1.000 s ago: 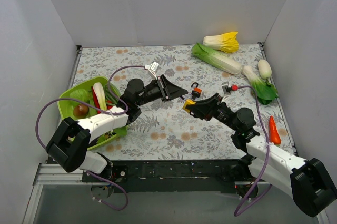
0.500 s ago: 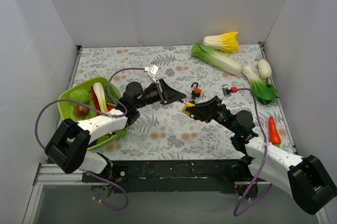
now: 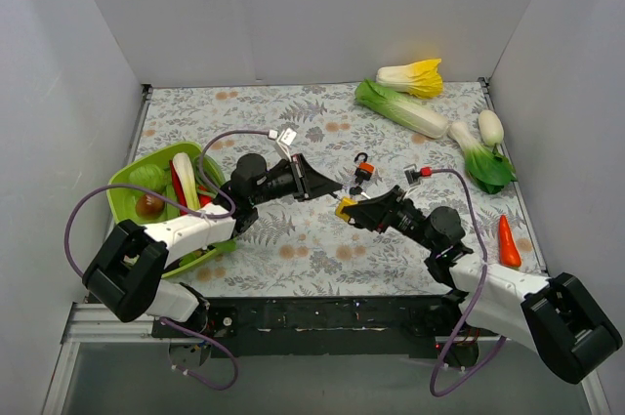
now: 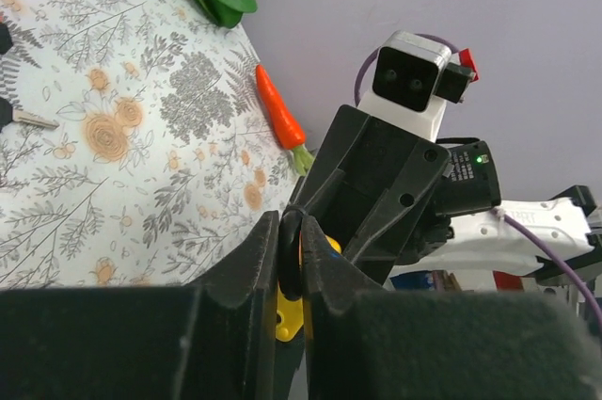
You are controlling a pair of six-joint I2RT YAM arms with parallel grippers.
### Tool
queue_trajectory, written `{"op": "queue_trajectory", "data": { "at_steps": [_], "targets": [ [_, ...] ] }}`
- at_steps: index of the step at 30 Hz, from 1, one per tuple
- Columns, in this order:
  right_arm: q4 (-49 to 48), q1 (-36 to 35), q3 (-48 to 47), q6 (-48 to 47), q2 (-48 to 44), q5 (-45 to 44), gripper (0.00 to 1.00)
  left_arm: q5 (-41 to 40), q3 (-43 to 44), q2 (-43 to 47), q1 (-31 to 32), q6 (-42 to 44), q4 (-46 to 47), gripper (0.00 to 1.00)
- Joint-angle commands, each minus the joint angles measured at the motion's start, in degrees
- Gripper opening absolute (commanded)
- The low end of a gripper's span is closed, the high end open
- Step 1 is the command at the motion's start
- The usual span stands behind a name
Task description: Unlock with the key
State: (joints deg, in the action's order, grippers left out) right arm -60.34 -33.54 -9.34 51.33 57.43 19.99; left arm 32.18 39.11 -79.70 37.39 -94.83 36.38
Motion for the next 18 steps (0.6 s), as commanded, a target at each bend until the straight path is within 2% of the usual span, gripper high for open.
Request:
{"op": "queue_trajectory", "data": {
  "at_steps": [1, 5, 10, 14, 18],
  "targets": [
    [2.33, 1.02, 1.52, -2.73, 2.94, -7.51, 0.01, 5.61, -1.41, 3.07, 0.67, 6.75, -2.27, 0.00],
    [0.84, 0.93, 3.80, -3.25, 5.85, -6.54, 0.03, 8.24, -2.20, 0.61, -0.12, 9.21, -5.26, 0.00],
    [0.66, 0.84, 5.30, -4.39, 9.10, -5.05, 0.07, 8.42, -0.71, -2.91, -0.47, 13.87, -15.62, 0.00],
    [1.45, 0.76, 6.62, -5.36, 10.33, -3.99, 0.18, 8.60, -0.97, -3.62, -0.56, 15.54, -19.15, 0.00],
    [1.97, 0.76, 7.32, -6.50, 12.35, -3.64, 0.24, 8.51, -0.71, -3.88, -0.65, 18.53, -21.87, 0.00]
  ]
}}
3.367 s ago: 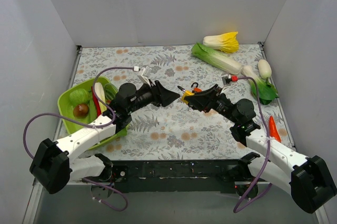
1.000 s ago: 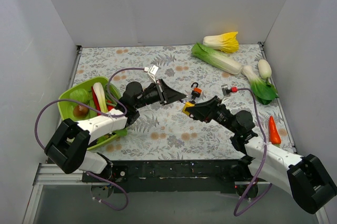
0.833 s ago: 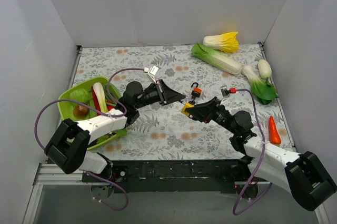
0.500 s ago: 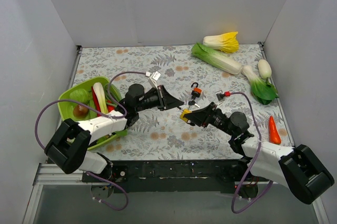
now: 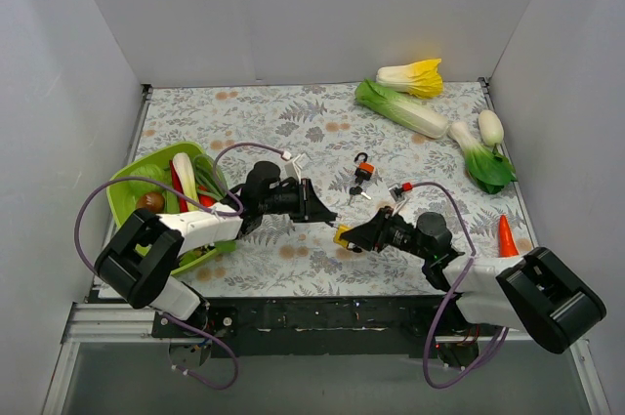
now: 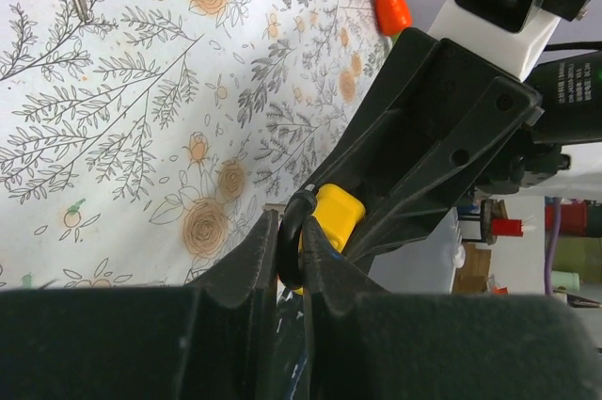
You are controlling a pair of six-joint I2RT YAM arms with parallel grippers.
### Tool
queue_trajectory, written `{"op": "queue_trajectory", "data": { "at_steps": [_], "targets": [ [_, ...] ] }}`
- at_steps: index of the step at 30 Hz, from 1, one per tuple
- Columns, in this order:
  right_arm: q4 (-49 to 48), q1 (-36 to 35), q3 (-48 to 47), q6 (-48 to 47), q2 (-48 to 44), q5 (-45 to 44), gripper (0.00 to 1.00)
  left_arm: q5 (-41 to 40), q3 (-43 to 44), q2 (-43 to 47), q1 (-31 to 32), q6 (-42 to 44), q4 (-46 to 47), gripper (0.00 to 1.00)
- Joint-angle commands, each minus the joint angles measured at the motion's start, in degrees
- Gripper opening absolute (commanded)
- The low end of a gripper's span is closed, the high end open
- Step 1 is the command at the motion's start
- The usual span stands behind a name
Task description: Unlock with the key
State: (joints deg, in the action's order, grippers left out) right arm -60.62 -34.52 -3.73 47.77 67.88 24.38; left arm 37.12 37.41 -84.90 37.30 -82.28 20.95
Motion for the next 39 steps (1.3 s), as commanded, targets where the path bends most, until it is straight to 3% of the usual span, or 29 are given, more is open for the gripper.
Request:
{"op": "queue_trajectory", "data": {
  "at_steps": [1, 12, 20, 25, 32, 39],
  "targets": [
    [2.61, 1.74, 1.53, -3.21, 2.43, -7.95, 0.25, 3.48, 1.17, 0.88, -0.56, 6.25, -6.88, 0.00],
    [-4.06, 1.74, -0.31, -1.80, 15.35, -4.35, 0.33, 4.19, 1.18, -4.30, -1.18, 6.79, -5.92, 0.00],
    [-4.42, 1.74, -1.63, -0.66, 19.40, -4.08, 0.59, 3.22, 1.88, -7.47, -2.14, 7.04, -5.31, 0.00],
    [-2.84, 1.65, -0.49, -0.66, 16.85, -6.10, 0.62, 3.31, 3.28, -9.22, -2.84, 9.49, -6.97, 0.00],
    [1.29, 1.74, -0.05, -1.62, 11.50, -8.12, 0.63, 1.20, 13.90, -15.36, -4.42, 19.06, -20.57, 0.00],
    [14.90, 1.74, -1.28, -8.12, -2.63, -12.68, 0.63, -0.38, 32.97, -29.23, -5.40, 32.26, -39.22, 0.00]
  ]
}}
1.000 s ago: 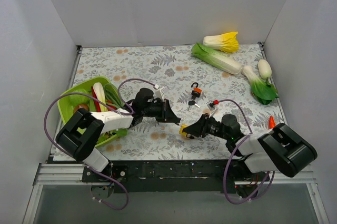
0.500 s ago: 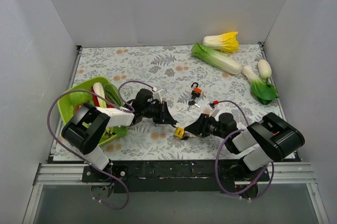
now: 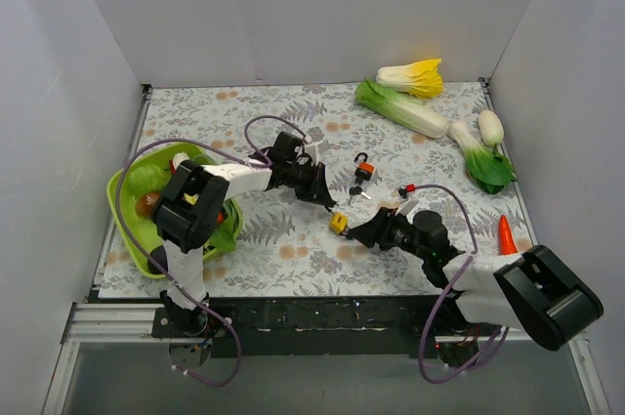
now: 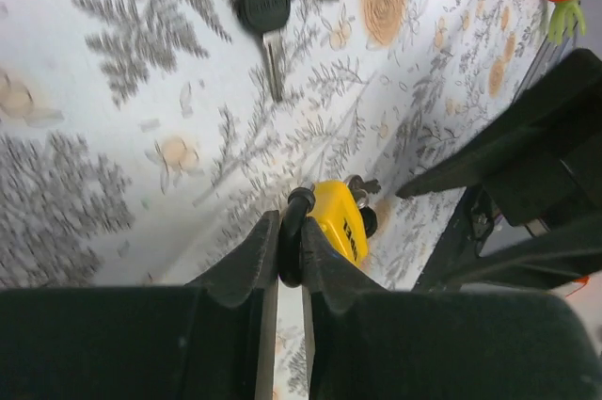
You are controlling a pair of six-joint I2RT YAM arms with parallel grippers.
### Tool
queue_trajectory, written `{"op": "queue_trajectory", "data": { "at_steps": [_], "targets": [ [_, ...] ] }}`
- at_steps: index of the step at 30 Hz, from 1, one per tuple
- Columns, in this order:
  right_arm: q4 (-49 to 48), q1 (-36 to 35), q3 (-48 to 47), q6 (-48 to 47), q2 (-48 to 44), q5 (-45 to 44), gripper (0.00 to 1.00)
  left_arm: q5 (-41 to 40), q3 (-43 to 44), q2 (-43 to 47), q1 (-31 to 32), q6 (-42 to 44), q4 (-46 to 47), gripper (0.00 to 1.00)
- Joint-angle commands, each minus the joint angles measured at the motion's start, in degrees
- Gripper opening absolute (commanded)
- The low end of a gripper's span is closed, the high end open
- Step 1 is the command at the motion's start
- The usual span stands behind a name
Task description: Unlock with the key
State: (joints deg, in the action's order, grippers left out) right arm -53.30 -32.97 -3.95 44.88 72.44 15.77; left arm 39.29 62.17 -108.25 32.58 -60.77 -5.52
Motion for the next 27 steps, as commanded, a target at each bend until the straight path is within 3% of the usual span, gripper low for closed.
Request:
{"op": "queue_trajectory", "data": {
  "at_steps": [1, 4, 8, 10, 14, 17, 19, 27],
  "targets": [
    [11.77, 0.19, -1.33, -6.29, -8.97, -5.47, 0.64, -2.90, 11.62, -7.14, -0.67, 11.46, -14.07, 0.00],
    [19.25, 0.19, -2.29, -10.42, -15.30, -8.02, 0.66, -4.48, 16.30, -11.71, -0.76, 14.27, -17.50, 0.02],
    [26.03, 0.19, -3.52, -16.83, -21.28, -10.05, 0.68, -7.29, 22.80, -15.06, -0.67, 17.09, -21.63, 0.20],
    [28.85, 0.19, -4.57, -20.09, -23.31, -11.10, 0.68, -8.69, 23.96, -16.20, -0.76, 17.53, -22.43, 0.33],
    [32.29, 0.19, -7.38, -23.61, -24.37, -12.25, 0.69, -10.37, 24.14, -15.33, -0.94, 17.36, -22.61, 0.69],
    [33.78, 0.28, -10.54, -26.33, -22.44, -12.87, 0.69, -11.25, 22.73, -11.74, -1.02, 16.66, -20.77, 0.80],
    [34.05, 0.19, -12.39, -27.56, -20.07, -12.87, 0.69, -12.65, 21.07, -8.93, -1.20, 16.13, -19.45, 0.95],
    [38.18, 0.19, -25.31, -35.03, -5.68, -7.60, 0.69, -19.07, 10.27, 10.91, -8.48, 6.39, -9.79, 0.98]
  ]
}}
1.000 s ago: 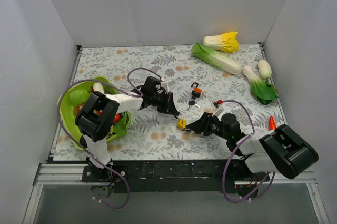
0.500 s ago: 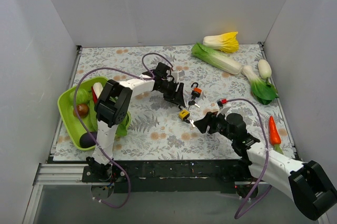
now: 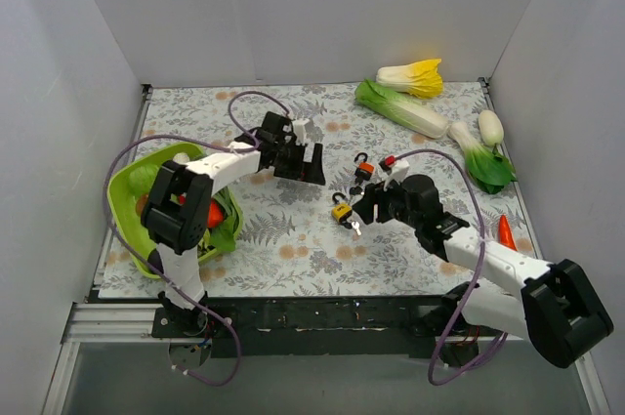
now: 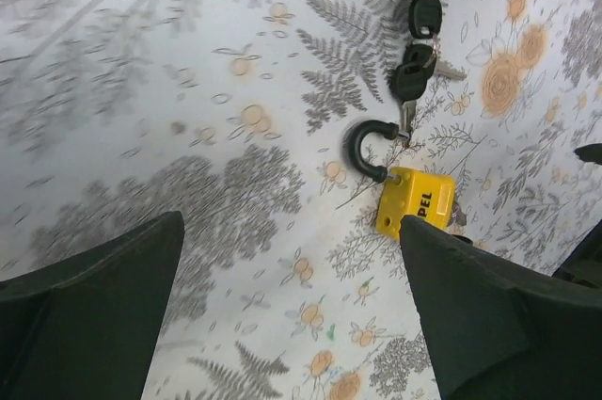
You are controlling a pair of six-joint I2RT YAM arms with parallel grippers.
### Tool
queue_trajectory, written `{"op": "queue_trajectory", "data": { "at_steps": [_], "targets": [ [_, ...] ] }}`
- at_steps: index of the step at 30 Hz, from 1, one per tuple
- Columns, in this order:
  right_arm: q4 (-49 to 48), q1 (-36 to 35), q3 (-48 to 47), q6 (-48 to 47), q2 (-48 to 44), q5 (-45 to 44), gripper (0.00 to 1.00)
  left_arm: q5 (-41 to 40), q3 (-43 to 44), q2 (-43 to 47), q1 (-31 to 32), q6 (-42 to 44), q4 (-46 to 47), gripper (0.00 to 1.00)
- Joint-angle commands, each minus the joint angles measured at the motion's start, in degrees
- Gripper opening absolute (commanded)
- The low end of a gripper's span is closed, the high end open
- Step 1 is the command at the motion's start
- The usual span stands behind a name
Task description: Unlock with the key
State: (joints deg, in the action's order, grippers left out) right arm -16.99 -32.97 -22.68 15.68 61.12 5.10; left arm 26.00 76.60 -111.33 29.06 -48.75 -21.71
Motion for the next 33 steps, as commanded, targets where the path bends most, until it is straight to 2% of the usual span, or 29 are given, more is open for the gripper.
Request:
{"op": "queue_trajectory", "data": {
  "at_steps": [1, 3, 7, 10, 12, 21, 33],
  "targets": [
    [2.49, 0.19, -9.38, -6.45, 7.07, 4.29, 0.68, -6.57, -6.26, 16.47, -5.93, -6.44, 7.81, 0.98],
    [4.59, 0.01, -11.85, -7.94, 11.10, 5.44, 0.67, -7.89, -12.33, 21.91, -8.14, -7.14, 12.82, 0.98],
    [8.63, -0.69, -17.83, -10.05, 17.18, 6.24, 0.67, -12.28, -20.95, 33.95, -8.84, -6.01, 16.17, 0.98],
    [12.15, -1.83, -22.31, -11.46, 21.66, 5.54, 0.67, -16.84, -26.23, 37.14, -9.28, -5.65, 16.71, 0.98],
    [14.08, -2.27, -24.87, -11.64, 24.64, 5.62, 0.67, -19.83, -25.80, 37.85, -9.55, -5.92, 15.13, 0.98],
    [18.75, -5.35, -29.97, -12.61, 32.47, 5.88, 0.66, -18.97, -25.44, 38.12, -11.65, -7.23, 15.74, 0.98],
    [22.70, -10.01, -32.34, -13.22, 34.68, -4.75, 0.65, -17.12, -25.53, 38.55, -12.71, -7.67, 16.09, 0.98]
  ]
}}
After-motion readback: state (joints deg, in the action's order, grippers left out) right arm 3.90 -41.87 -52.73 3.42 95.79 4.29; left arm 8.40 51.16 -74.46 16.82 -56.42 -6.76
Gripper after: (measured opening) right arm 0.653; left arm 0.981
